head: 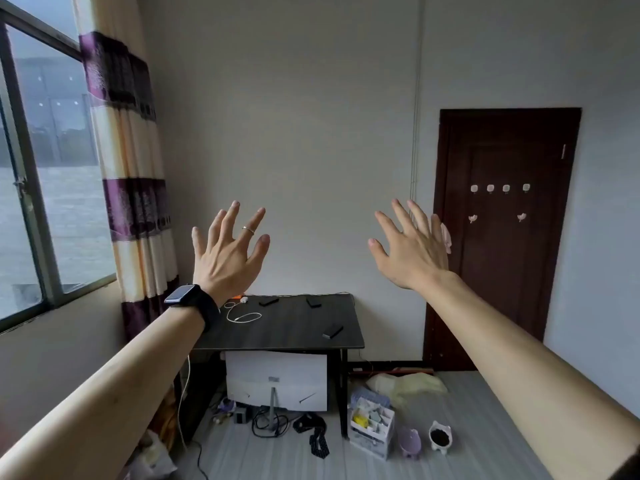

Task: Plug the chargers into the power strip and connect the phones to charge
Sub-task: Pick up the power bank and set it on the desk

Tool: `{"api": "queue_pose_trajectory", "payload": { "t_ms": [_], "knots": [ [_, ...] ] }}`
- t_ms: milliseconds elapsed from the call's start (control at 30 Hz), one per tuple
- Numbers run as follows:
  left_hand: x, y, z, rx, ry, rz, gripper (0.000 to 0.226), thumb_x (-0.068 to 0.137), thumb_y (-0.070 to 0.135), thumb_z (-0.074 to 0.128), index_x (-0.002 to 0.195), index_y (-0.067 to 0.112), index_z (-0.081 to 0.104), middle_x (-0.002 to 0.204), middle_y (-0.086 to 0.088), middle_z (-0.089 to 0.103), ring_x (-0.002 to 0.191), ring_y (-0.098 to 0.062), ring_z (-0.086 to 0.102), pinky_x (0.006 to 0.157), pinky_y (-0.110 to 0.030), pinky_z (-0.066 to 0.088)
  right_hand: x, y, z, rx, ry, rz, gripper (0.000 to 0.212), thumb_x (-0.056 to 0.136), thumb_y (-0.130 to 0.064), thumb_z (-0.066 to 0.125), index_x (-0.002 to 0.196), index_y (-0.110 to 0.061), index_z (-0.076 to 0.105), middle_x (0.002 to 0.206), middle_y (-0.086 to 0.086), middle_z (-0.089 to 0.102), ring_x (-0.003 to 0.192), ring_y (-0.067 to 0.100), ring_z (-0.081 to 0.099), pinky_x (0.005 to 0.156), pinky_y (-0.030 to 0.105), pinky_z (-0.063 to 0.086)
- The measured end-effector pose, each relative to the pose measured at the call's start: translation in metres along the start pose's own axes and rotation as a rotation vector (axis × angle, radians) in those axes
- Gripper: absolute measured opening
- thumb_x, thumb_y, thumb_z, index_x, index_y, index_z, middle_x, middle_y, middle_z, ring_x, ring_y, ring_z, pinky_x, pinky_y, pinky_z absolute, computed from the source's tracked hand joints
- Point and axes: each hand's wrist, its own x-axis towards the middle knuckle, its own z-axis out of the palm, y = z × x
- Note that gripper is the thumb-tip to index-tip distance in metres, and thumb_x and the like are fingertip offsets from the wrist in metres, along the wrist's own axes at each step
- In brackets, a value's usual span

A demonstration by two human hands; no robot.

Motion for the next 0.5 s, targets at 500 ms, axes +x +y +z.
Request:
{"api": "queue_pose_trajectory", "payload": {
  "t_ms": [500],
  "knots": [
    [-0.098, 0.012, 0.083, -0.177, 0.184, -0.116, 0.046, 0.088, 0.042, 0.053, 0.134, 0.041, 0.052, 0.127, 0.009, 0.06, 0.12, -0.017, 0.048, 0.1, -0.04, 0.039, -0.088, 0.015, 0.061, 0.465, 0.385, -0.043, 0.036, 0.096, -0.037, 0.053, 0.126, -0.025, 0.07, 0.128, 0.0, 0.066, 0.124, 0.025, 0.054, 0.102, 0.041, 0.045]
  ]
}}
